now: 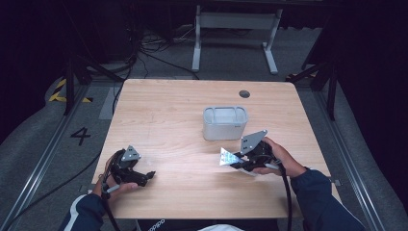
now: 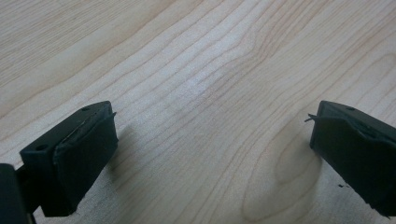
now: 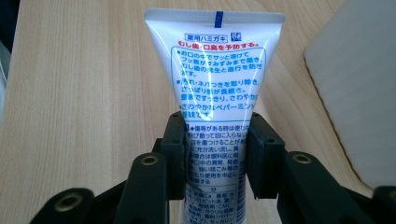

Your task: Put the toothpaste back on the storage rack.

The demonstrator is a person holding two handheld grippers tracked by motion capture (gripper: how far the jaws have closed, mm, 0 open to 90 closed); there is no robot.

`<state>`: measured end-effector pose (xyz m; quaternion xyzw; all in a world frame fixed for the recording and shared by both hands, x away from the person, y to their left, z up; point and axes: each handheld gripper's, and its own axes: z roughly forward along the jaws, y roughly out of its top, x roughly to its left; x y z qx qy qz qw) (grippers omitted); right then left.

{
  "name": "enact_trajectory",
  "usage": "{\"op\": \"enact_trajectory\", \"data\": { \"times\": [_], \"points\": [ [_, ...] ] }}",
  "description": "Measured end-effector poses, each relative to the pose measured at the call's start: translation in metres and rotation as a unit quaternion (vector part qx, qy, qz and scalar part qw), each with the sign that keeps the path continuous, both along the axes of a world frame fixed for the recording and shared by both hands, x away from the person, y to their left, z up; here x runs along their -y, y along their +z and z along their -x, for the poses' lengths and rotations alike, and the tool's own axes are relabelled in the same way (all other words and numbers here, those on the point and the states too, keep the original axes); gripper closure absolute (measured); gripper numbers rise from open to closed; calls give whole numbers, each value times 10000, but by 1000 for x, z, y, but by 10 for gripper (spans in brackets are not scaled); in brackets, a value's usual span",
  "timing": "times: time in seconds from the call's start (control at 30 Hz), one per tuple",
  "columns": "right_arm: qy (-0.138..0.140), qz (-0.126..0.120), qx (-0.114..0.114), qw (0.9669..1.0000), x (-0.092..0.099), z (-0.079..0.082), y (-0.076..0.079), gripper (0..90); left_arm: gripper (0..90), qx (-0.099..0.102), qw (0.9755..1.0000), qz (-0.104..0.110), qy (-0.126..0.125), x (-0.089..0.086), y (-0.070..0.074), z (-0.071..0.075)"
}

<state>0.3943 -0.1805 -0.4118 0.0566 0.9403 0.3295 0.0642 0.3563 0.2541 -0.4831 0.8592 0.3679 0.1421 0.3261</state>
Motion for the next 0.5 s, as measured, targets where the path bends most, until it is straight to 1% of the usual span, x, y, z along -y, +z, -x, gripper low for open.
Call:
{"op": "enact_trajectory", "data": {
  "times": [0.13,0.17,0.2,0.3,0.33,0.37,0.4,0.5],
  "points": [
    [-131,-227,30,9997,6,-2,7,652,10,-3,10000,2,2,0,0,0],
    [-172,-269,46,9995,7,-2,8,652,10,-29,10000,28,18,0,0,0],
    [-189,-324,84,9993,9,-3,10,652,10,-2,10000,0,-1,0,0,0],
    [-237,-420,132,9988,11,-2,14,652,10,-27,10000,27,18,0,0,0],
    [-259,-447,140,9986,11,-2,15,652,10,-4,10000,2,2,0,0,0],
    [-273,-474,153,9984,12,-2,16,652,10,-54,10000,44,21,1,0,1],
    [-280,-503,171,9982,12,-2,17,652,10,-22,10000,16,7,0,0,0],
    [-313,-587,235,9975,13,-1,20,652,10,-53,10000,43,20,1,0,1]
  ]
}}
